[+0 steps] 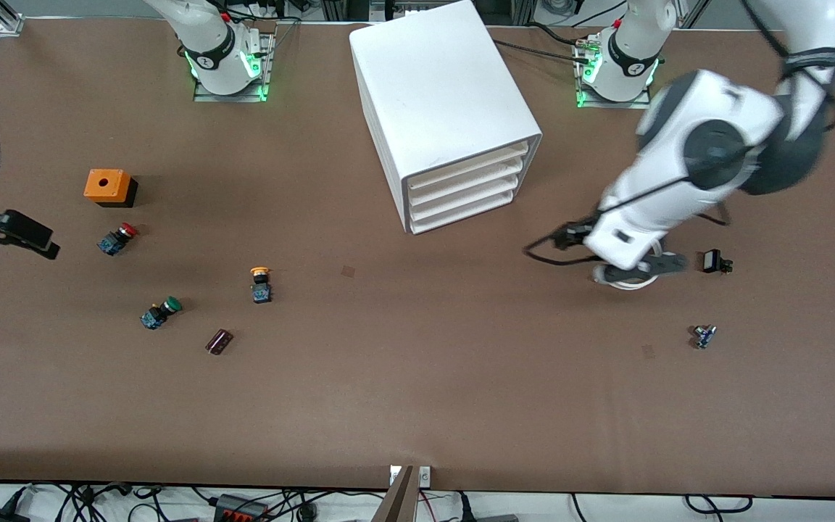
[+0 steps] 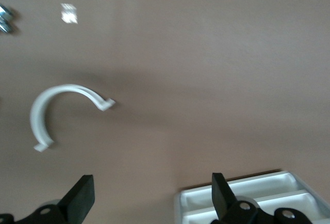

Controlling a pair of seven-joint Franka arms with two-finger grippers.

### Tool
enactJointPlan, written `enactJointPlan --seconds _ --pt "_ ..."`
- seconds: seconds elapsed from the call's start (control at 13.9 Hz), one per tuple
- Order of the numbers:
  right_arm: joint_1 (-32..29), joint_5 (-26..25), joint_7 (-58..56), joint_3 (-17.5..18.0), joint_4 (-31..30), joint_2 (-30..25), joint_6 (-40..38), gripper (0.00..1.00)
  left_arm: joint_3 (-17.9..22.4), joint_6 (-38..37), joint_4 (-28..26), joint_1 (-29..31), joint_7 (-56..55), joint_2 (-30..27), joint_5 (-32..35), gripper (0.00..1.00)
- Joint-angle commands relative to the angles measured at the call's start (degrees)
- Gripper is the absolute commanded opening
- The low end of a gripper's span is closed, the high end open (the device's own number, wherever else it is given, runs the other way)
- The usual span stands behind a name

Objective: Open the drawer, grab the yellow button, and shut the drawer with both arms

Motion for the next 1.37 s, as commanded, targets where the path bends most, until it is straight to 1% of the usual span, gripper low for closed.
enactJointPlan --seconds 0.0,0.14,0.29,0.36,0.43,0.5,0.58,0.65,0.79,0.86,0.94,1.01,1.08,1.15,1.3 --pt "-1.3 -1.86 -1.3 1.54 -0.02 -1.08 -3.61 1.0 -0.87 -4.6 3.93 6.65 12.59 -0.38 1.14 1.0" --pt "-1.39 -2.13 -1.56 1.54 1.21 -1.95 -4.41 1.0 -0.96 -8.11 6.92 10.35 19.98 -0.38 1.14 1.0" --pt "-1.3 -2.21 -4.36 1.63 0.26 -3.7 -5.72 1.0 -0.35 -12.06 9.99 11.85 26.05 -0.99 1.06 1.0" --pt "-1.39 -2.22 -4.64 1.46 -0.97 -4.58 -5.91 1.0 1.39 -12.17 10.09 11.51 29.13 -2.74 1.23 1.0" --pt "-1.39 -2.13 -4.38 1.45 -3.16 -5.81 -5.56 1.0 4.11 -12.17 9.83 10.55 30.9 -4.06 1.14 1.0" --pt "-1.56 -2.13 -4.03 1.45 -5.88 -7.3 -4.69 1.0 9.96 -11.56 8.7 6.97 33.0 -6.69 0.62 1.0" --pt "-1.56 -2.21 -3.76 1.45 -8.77 -8.97 -3.29 1.0 16.72 -10.94 7.04 1.45 35.11 -8.8 -0.17 1.0" --pt "-1.56 -2.22 -3.76 1.45 -11.76 -10.82 -1.36 1.0 21.92 -10.59 5.8 -3.3 35.66 -10.56 -1.48 1.0" --pt "-1.74 -2.3 -3.85 1.37 -16.17 -13.55 0.67 1.0 28.97 -9.01 1.33 -10.26 35.75 -13.81 -2.63 1.0" --pt "-1.91 -2.3 -3.85 1.28 -16.45 -13.73 0.51 1.0 33.45 -6.83 -1.65 -13.94 35.84 -16.18 -5.42 1.0" --pt "-2.0 -2.39 -3.94 1.28 -16.36 -13.73 0.42 1.0 36.19 -4.63 -4.03 -15.63 35.84 -18.64 -6.67 1.0" --pt "-2.0 -2.74 -3.94 1.28 -16.01 -13.65 0.42 1.0 36.91 -3.39 -7.45 -16.43 35.92 -21.54 -6.77 1.0" --pt "-2.0 -3.0 -3.94 1.28 -15.58 -13.65 0.24 1.0 37.01 -2.07 -9.4 -17.49 35.92 -23.13 -6.77 1.0" --pt "-2.0 -3.01 -4.02 1.28 -15.48 -13.65 0.07 1.0 37.01 -1.19 -10.2 -17.32 36.01 -23.84 -6.85 1.0" --pt "-2.0 -2.92 -4.11 1.37 -14.17 -13.65 -2.38 1.0 36.92 -1.27 -10.12 -17.32 36.28 -23.68 -6.77 1.0"
